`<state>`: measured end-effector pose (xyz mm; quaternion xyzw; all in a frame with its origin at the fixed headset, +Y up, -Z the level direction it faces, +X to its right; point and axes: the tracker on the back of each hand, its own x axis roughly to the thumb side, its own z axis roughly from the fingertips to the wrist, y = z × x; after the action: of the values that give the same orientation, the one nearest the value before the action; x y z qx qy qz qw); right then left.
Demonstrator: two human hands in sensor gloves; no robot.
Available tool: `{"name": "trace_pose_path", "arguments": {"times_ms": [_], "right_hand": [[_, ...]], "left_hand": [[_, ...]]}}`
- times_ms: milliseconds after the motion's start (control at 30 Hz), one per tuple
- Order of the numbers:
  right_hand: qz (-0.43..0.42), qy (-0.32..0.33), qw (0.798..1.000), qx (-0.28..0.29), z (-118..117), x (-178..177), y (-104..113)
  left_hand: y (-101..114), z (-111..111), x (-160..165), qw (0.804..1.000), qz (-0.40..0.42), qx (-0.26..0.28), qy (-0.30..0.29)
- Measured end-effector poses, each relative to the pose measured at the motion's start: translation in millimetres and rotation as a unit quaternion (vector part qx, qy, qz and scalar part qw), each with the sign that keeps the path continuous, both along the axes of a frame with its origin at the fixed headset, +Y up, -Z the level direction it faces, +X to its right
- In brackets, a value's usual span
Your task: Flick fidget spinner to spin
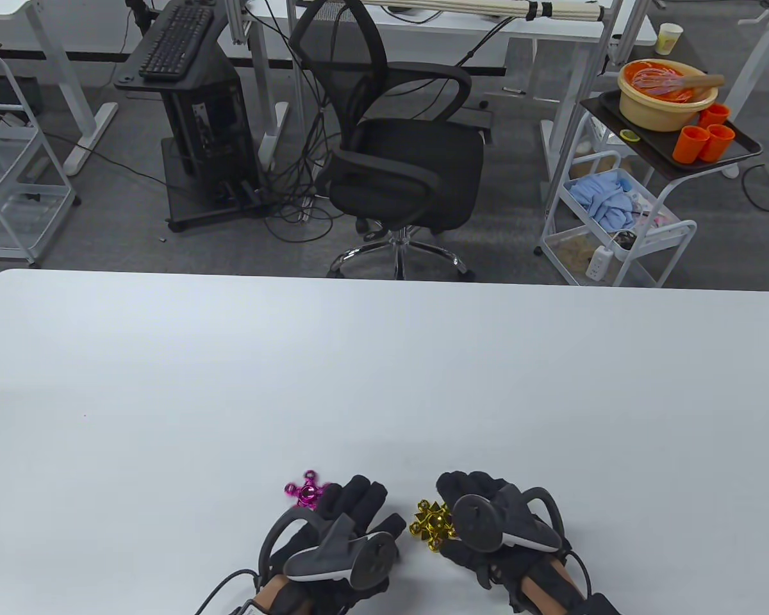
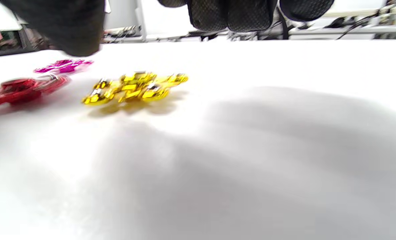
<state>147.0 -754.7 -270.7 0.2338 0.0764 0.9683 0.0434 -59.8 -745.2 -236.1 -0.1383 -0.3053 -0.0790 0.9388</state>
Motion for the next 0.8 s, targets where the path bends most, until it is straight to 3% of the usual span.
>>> {"name": "trace_pose_path", "arguments": {"times_ms": [167,433,600,667,700,733,800], "right_hand": [[-0.005,-0.059,0.998,0.006,2.2,13.0,-10.3],[0.007,-0.058,0.998,-0.016,-4.9,0.9,-24.7],[0.022,-0.048,0.997,-0.059,-5.6,-3.2,-34.3],[0.001,-0.045,0.991,-0.124,-4.4,5.2,-10.9],[-0.044,-0.012,0.984,-0.170,1.3,11.0,3.3],[-0.090,-0.023,0.982,-0.162,7.8,16.5,13.9],[-0.145,-0.097,0.984,-0.039,22.8,24.6,27.4]], "left_hand": [[-8.3,-15.5,37.2,0.999,-0.044,-0.016,0.008],[-28.2,-34.4,54.0,0.995,-0.064,-0.074,0.032],[-27.7,-33.5,58.1,0.995,-0.064,-0.065,0.036],[-27.1,-32.0,59.9,0.995,-0.065,-0.060,0.035],[-27.2,-31.7,59.8,0.995,-0.067,-0.062,0.037],[-27.6,-31.8,59.3,0.995,-0.069,-0.066,0.038],[-28.4,-32.1,57.5,0.995,-0.064,-0.072,0.040]]}}
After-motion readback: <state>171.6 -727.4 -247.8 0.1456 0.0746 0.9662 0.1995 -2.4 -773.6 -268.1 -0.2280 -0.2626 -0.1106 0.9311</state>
